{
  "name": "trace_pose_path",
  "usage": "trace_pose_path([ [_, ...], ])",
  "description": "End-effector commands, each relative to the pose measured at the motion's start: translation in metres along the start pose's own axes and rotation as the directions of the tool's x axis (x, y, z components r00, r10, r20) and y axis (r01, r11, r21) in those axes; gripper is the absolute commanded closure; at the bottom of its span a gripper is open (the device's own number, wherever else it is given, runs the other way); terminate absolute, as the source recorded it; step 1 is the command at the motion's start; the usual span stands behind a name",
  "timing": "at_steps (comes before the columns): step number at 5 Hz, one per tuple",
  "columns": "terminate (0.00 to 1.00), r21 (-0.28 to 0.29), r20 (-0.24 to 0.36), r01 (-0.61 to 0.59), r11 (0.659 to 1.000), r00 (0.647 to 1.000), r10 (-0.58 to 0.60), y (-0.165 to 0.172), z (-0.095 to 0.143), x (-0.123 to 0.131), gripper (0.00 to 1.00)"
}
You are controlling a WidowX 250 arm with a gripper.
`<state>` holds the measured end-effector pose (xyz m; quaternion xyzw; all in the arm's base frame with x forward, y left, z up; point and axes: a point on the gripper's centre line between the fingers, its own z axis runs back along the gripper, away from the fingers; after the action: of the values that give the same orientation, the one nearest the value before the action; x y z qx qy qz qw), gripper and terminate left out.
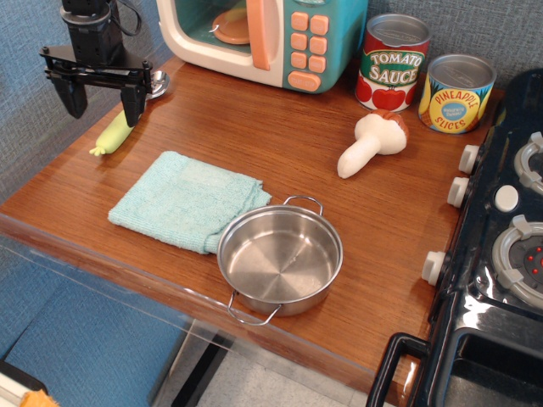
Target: Move the spoon and place it on the blue towel
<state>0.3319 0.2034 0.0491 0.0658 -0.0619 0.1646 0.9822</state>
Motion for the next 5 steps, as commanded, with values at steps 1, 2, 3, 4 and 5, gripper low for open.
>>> trace_pose_path([
  [1, 0.0, 0.033, -0.096, 0.077, 0.996, 0.993, -0.074, 0.018, -0.015, 0.008, 0.0],
  [2, 0.0, 0.06, -0.156, 0.079, 0.995, 0.985, -0.069, 0.017, -0.02, 0.011, 0.0],
  [3, 0.0, 0.072, -0.155, 0.086, 0.994, 0.985, -0.074, 0.014, -0.018, 0.011, 1.0],
  [4, 0.0, 0.06, -0.115, 0.075, 0.995, 0.991, -0.068, 0.01, -0.011, 0.01, 1.0],
  [5, 0.0, 0.106, -0.129, 0.081, 0.991, 0.989, -0.067, 0.001, 0.018, 0.006, 1.0],
])
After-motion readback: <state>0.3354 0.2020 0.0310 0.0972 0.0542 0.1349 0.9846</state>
